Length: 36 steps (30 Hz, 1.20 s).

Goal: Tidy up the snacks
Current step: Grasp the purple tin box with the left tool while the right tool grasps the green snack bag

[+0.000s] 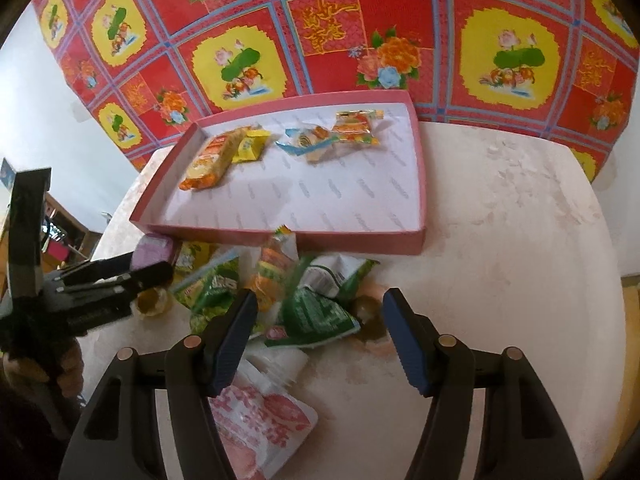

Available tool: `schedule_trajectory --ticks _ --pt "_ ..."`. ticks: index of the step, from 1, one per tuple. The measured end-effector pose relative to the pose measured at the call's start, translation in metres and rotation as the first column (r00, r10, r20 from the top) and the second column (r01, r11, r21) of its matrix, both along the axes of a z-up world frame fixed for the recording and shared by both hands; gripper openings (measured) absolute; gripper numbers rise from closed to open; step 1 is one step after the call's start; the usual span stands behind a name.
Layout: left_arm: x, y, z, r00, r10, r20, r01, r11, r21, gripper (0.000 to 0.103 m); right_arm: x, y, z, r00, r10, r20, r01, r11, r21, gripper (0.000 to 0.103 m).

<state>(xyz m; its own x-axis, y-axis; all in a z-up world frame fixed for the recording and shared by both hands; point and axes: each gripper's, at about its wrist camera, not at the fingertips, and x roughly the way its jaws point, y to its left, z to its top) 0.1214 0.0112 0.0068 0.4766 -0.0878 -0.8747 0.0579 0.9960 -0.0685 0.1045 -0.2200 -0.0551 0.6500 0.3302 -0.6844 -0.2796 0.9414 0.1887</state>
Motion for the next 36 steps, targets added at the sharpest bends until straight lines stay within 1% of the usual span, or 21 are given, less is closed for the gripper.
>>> schedule_trajectory --ticks 2,4,9,12,14,18,23,29,36 --pt "0.001 -0.001 0.000 1.000 0.001 0.006 -0.001 1.000 0.007 0.064 0.003 0.001 0.000 1.000 0.006 0.010 -0.006 1.000 0.006 0.055" --pt "0.003 0.000 0.000 1.000 0.002 0.006 -0.002 1.000 0.010 0.064 0.006 0.000 -0.001 1.000 0.015 0.002 -0.015 1.000 0.021 0.052" --pt "0.005 -0.003 0.000 1.000 -0.003 0.013 0.003 1.000 0.031 0.064 0.009 0.000 -0.002 1.000 0.017 -0.009 -0.017 1.000 0.013 0.051" --pt "0.005 -0.003 -0.001 1.000 -0.011 0.018 0.011 0.999 0.031 0.064 0.012 -0.002 -0.005 1.000 0.002 -0.029 -0.001 1.000 0.016 0.051" --pt "0.005 -0.001 0.000 1.000 -0.017 0.024 0.017 1.000 0.014 0.064 0.013 -0.003 -0.005 0.999 -0.005 -0.035 0.006 1.000 0.026 0.051" --pt "0.004 0.003 -0.001 0.999 -0.030 0.038 0.030 1.000 -0.004 0.065 0.013 -0.001 -0.004 0.999 -0.014 -0.040 0.015 1.000 0.017 0.050" --pt "0.001 -0.001 -0.002 0.997 -0.058 0.047 0.056 0.998 0.031 0.065 0.012 -0.001 -0.004 0.999 -0.020 -0.049 0.021 1.000 0.019 0.050" --pt "0.001 -0.001 -0.003 0.996 -0.075 0.056 0.073 0.997 0.030 0.065 0.021 -0.007 -0.007 0.995 -0.028 -0.099 0.033 0.998 0.052 0.052" --pt "0.003 0.000 -0.002 0.998 -0.054 0.044 0.054 0.999 0.007 0.064 0.020 -0.008 -0.009 0.996 -0.023 -0.085 0.029 0.998 0.061 0.052"
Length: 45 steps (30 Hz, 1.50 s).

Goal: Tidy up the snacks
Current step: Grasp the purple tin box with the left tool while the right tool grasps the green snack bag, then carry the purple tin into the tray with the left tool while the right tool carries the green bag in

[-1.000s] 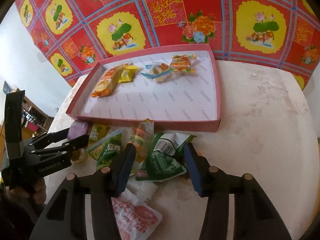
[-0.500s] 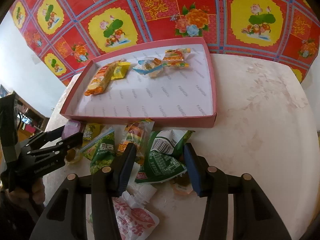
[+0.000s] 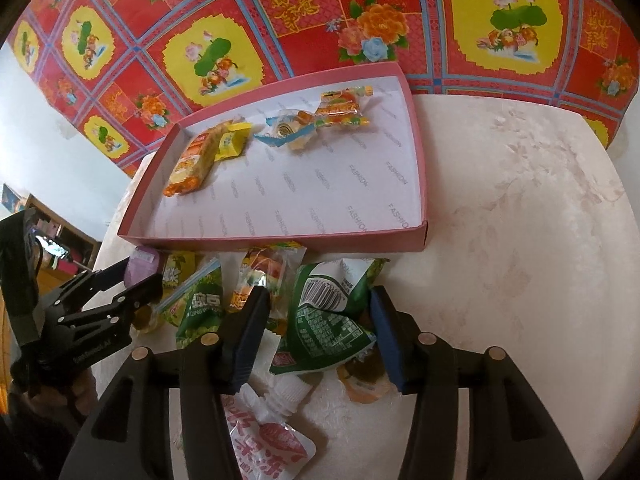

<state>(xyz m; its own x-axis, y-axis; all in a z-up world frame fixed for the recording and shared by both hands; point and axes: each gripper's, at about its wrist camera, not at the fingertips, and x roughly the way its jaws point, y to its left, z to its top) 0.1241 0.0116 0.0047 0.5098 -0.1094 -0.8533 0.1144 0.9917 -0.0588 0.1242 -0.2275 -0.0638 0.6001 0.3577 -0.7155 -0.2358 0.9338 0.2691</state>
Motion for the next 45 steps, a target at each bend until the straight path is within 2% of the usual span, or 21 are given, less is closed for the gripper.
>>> schedule_trajectory --ticks 2,4,9,20,30,36,45 --pt "-0.001 0.003 0.001 1.000 0.005 -0.012 -0.006 1.000 -0.027 0.064 -0.002 0.001 0.000 1.000 -0.001 0.005 0.001 1.000 -0.002 0.050" --pt "-0.004 0.006 0.003 1.000 0.010 -0.019 -0.011 0.999 -0.053 0.064 -0.003 0.001 0.001 1.000 0.001 0.009 -0.001 1.000 0.009 0.044" --pt "-0.014 0.010 0.013 1.000 0.012 0.014 -0.011 0.997 -0.075 0.064 -0.012 -0.001 0.009 0.999 -0.017 0.033 0.017 1.000 0.019 0.031" --pt "-0.029 0.015 0.038 0.998 0.016 0.068 -0.009 0.995 -0.103 0.064 -0.021 -0.007 0.022 0.998 -0.022 0.063 0.019 0.998 0.057 0.030" --pt "-0.012 0.011 0.057 0.995 0.009 0.102 0.003 0.994 -0.109 0.064 -0.030 -0.007 0.044 0.993 -0.010 0.119 0.003 0.998 0.059 0.030" --pt "0.009 0.001 0.058 0.994 -0.015 0.107 0.025 0.996 -0.085 0.064 -0.027 -0.011 0.057 0.989 -0.020 0.148 0.012 0.998 0.057 0.030" --pt "0.036 -0.002 0.043 0.998 0.014 0.061 -0.011 0.998 -0.060 0.064 0.001 -0.010 0.070 0.984 -0.012 0.177 0.005 0.999 0.036 0.030"
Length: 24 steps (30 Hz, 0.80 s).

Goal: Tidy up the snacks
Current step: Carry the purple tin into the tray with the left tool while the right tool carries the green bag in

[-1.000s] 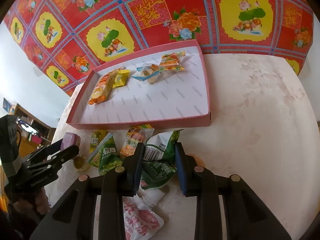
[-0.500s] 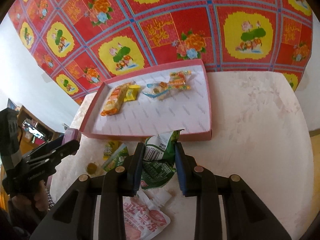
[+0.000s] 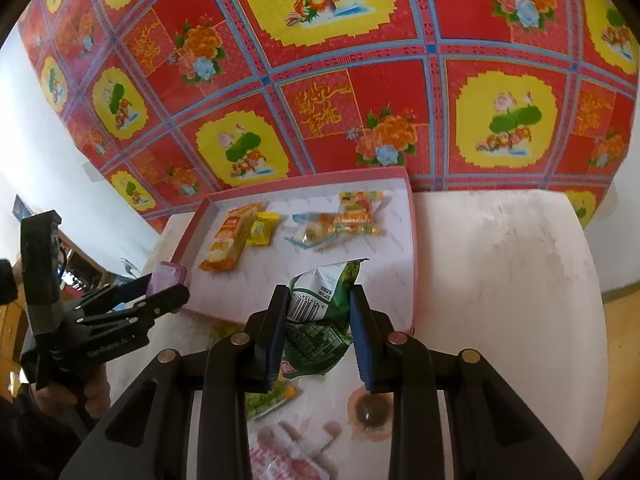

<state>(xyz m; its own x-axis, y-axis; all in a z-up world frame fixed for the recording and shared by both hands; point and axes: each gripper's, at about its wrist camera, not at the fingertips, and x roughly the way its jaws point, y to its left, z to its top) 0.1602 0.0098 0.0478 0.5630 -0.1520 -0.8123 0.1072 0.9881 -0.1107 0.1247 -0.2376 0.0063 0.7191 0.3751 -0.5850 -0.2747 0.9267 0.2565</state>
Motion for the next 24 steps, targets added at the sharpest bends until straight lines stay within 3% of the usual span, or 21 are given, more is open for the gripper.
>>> schedule_trajectory --ticks 11,24 --pt "0.016 -0.006 -0.017 1.000 0.009 -0.025 -0.008 0.999 0.033 0.064 0.037 0.003 -0.011 0.999 0.012 -0.037 -0.012 1.000 -0.013 0.030" --pt "0.028 -0.014 -0.030 1.000 0.006 -0.030 -0.005 0.998 0.055 0.064 0.053 0.009 -0.021 0.999 0.027 -0.046 -0.028 0.999 -0.020 0.030"
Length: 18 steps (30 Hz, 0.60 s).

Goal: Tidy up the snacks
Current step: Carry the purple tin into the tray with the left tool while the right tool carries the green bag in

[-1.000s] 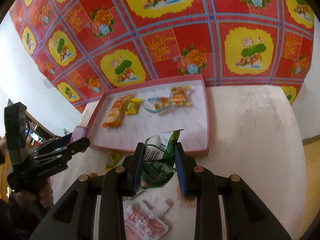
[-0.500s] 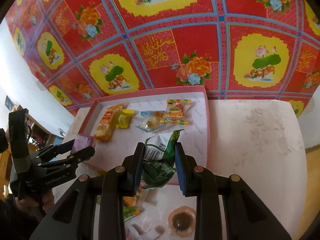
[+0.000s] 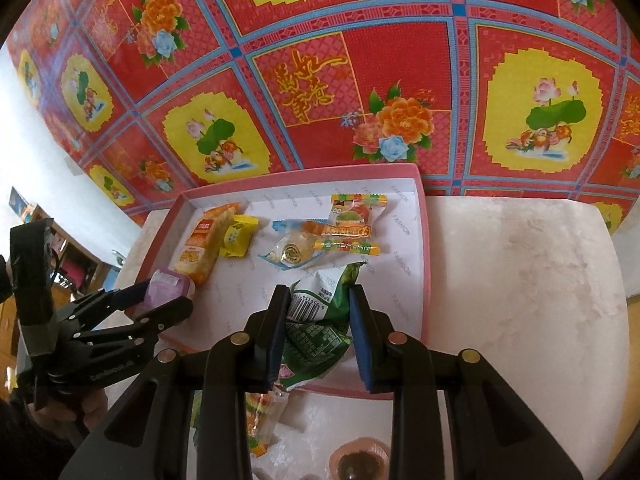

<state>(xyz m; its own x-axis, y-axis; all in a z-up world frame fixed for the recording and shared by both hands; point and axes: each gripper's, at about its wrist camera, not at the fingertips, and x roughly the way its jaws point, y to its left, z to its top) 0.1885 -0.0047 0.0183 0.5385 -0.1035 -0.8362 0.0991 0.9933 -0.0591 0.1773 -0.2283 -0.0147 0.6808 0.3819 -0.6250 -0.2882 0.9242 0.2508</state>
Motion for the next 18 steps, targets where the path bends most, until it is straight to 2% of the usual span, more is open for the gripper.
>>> schedule_trajectory --ticks 5,18 --pt "0.007 -0.005 -0.005 1.000 -0.006 0.007 0.006 1.000 0.017 0.064 0.004 0.000 -0.005 1.000 -0.002 -0.004 0.002 1.000 0.009 0.030" --pt "0.016 -0.007 -0.014 1.000 -0.005 -0.007 0.005 1.000 -0.001 0.064 0.017 -0.004 -0.017 0.999 -0.028 -0.031 0.029 0.999 0.033 0.030"
